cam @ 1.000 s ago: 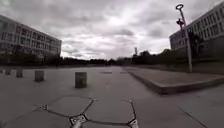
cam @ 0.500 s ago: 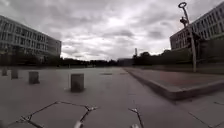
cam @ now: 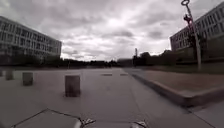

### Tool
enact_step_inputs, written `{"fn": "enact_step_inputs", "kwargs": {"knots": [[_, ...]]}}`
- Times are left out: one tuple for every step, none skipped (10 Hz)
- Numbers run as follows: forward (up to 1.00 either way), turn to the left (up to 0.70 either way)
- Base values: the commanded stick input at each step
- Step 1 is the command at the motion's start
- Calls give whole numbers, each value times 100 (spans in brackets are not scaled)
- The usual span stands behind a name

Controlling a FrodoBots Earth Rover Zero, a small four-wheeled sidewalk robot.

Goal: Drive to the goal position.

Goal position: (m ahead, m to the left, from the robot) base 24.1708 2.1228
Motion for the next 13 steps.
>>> {"fn": "enact_step_inputs", "kwargs": {"knots": [[70, 0], [70, 0], [70, 0], [70, 0], [70, 0], [70, 0], [70, 0], [70, 0], [70, 0], [70, 0], [70, 0], [70, 0], [70, 0]]}}
